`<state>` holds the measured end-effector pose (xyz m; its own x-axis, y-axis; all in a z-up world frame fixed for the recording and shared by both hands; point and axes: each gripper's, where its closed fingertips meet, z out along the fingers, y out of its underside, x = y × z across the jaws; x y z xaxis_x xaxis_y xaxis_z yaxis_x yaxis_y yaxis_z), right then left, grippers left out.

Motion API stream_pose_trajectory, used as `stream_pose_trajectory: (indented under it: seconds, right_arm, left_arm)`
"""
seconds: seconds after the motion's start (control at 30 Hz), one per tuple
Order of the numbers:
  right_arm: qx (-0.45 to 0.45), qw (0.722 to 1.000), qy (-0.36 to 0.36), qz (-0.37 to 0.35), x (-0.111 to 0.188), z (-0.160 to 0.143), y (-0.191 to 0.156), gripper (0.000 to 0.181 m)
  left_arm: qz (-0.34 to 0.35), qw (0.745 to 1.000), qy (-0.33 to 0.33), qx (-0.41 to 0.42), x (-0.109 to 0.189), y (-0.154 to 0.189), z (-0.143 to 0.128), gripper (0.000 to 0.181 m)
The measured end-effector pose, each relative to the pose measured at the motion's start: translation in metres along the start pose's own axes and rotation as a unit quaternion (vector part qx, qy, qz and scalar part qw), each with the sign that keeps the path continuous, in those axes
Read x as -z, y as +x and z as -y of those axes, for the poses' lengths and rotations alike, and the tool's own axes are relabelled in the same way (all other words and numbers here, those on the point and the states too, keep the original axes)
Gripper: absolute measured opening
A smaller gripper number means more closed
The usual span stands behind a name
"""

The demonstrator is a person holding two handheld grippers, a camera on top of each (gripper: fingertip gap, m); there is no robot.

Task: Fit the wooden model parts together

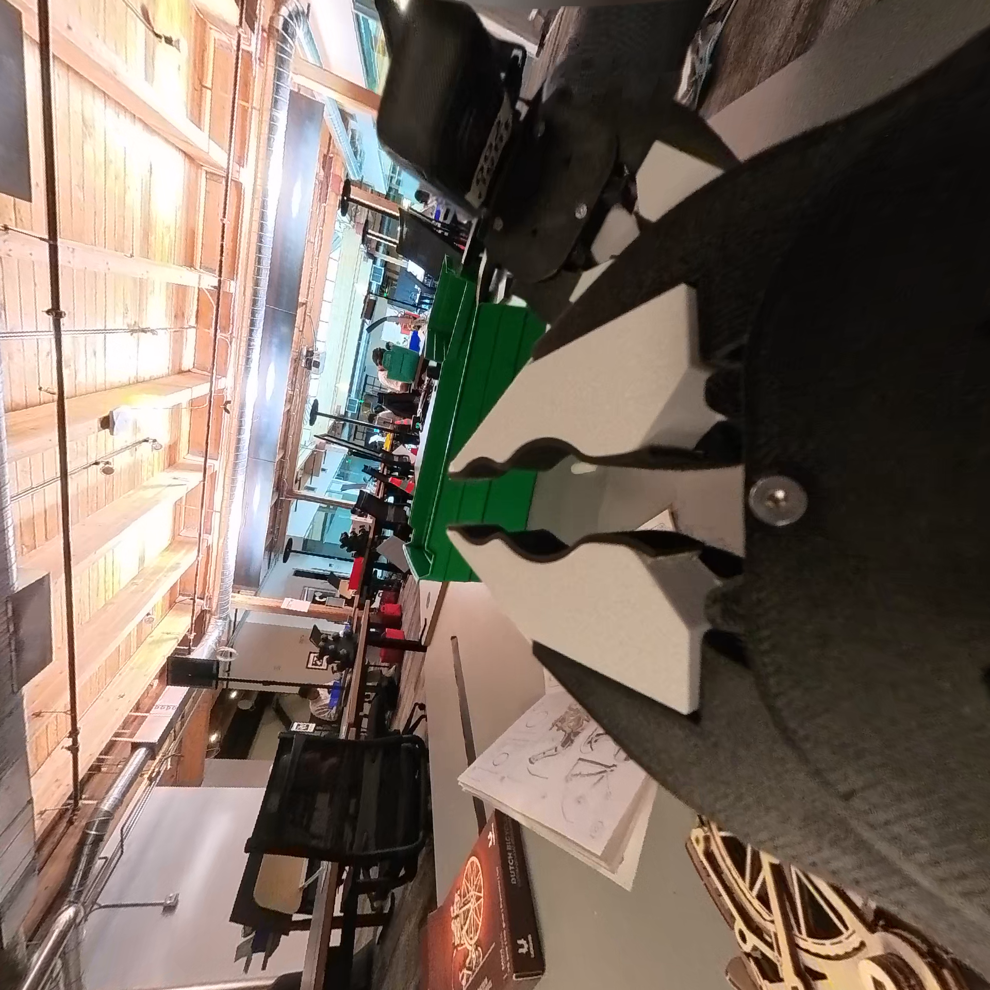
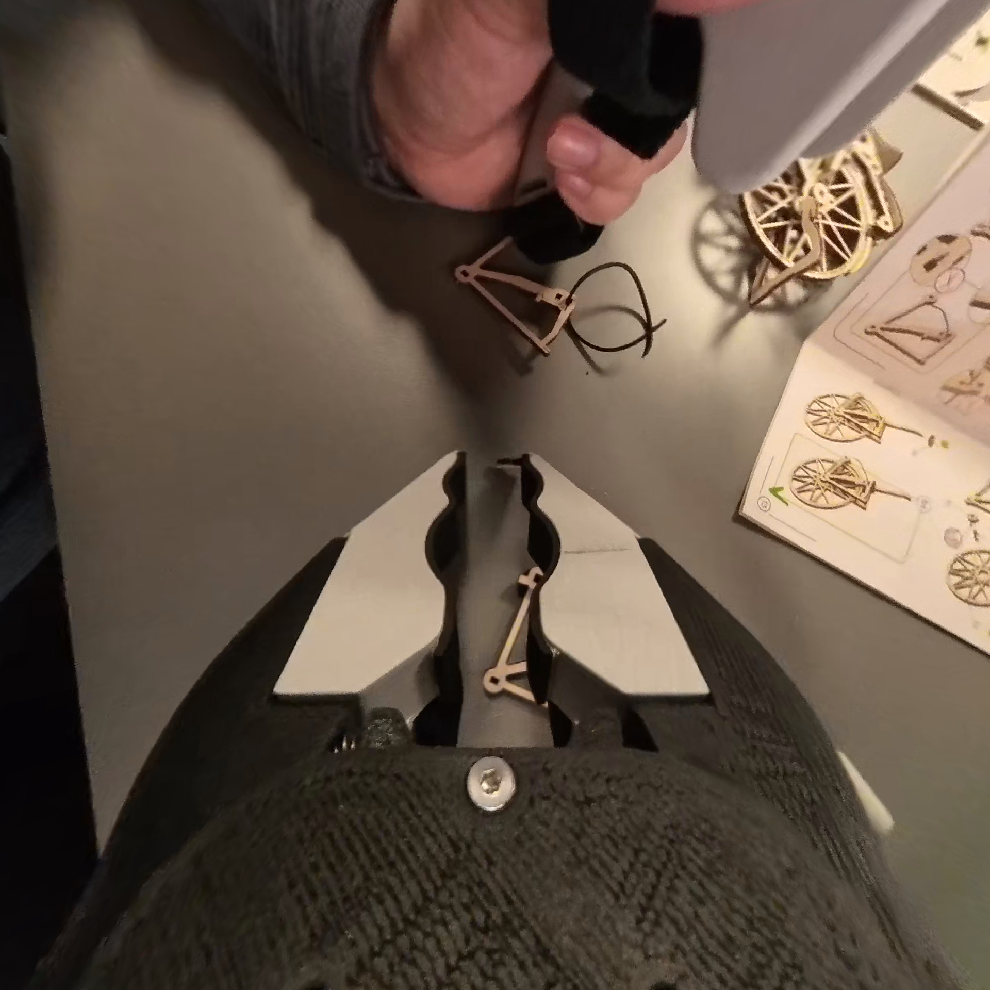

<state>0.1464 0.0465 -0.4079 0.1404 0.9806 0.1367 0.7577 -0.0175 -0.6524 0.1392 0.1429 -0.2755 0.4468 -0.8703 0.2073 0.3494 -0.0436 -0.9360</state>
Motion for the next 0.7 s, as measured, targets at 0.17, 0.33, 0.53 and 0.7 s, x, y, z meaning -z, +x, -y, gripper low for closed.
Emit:
stream_pose_trajectory:
  seconds: [0.17,0.33,0.53,0.7]
  right_arm:
    - [-0.037,0.997,0.008,-0.064,0.001,0.002,0.0,0.014]
    - [-0.117,0.992,0.004,-0.053,-0.001,-0.001,-0.006,0.019]
    - [-0.144,0.989,-0.016,0.009,0.009,-0.006,-0.022,0.012]
    - [-0.108,0.993,0.017,-0.035,0.015,0.001,-0.007,0.007]
  left_arm:
    - [-0.003,1.0,-0.005,0.007,-0.001,0.0,-0.002,0.014]
    - [-0.007,1.0,-0.01,0.013,-0.002,0.0,-0.004,0.014]
    - [-0.011,1.0,-0.014,0.02,-0.002,0.001,-0.005,0.014]
    - [-0.015,0.999,-0.019,0.025,-0.003,0.001,-0.007,0.014]
